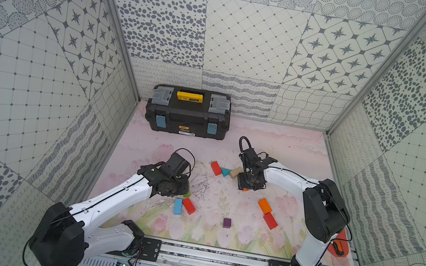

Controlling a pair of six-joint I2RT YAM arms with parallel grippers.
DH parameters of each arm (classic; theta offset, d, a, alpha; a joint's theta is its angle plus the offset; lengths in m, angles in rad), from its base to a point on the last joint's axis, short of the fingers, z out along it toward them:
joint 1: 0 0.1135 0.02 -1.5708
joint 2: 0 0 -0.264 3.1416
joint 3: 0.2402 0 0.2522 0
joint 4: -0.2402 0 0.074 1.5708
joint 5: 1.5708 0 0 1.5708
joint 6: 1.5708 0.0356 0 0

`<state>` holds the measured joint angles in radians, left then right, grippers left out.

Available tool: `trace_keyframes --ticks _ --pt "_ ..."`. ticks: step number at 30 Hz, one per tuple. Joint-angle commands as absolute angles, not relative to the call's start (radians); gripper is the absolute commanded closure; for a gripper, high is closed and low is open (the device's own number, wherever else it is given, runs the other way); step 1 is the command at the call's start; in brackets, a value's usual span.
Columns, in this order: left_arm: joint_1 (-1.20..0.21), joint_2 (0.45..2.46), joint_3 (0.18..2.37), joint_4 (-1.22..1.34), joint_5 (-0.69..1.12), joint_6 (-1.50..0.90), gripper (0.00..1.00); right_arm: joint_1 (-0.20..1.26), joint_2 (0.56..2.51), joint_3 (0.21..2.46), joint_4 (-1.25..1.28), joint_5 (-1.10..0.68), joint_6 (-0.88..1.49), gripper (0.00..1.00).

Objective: Assemble a heart with building blocks
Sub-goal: Place the building block at the center of the board, then assemble the building block at the center of the board.

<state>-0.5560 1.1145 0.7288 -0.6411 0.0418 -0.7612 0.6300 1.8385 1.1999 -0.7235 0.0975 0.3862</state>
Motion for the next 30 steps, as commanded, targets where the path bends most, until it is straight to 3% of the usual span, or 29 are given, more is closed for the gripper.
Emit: trace_keyframes --ticks 1,5,11,23,30 --pt "-0.552 1.129 0.727 -0.62 0.054 -0.772 0.61 0.629 1.797 1.18 -0.725 0.13 0.39 0.52" --pt "-0.552 1.121 0.733 -0.627 0.052 -0.77 0.62 0.629 1.794 1.186 -0.733 0.148 0.387 0.55" --pt "-0.551 1.114 0.733 -0.629 0.049 -0.772 0.61 0.628 1.792 1.194 -0.753 0.177 0.402 0.42" --pt "-0.548 1.131 0.746 -0.627 0.051 -0.767 0.61 0.618 1.742 1.159 -0.751 0.191 0.461 0.43" --pt "-0.544 1.147 0.751 -0.619 0.024 -0.767 0.61 0.617 1.725 1.139 -0.71 0.119 0.563 0.52"
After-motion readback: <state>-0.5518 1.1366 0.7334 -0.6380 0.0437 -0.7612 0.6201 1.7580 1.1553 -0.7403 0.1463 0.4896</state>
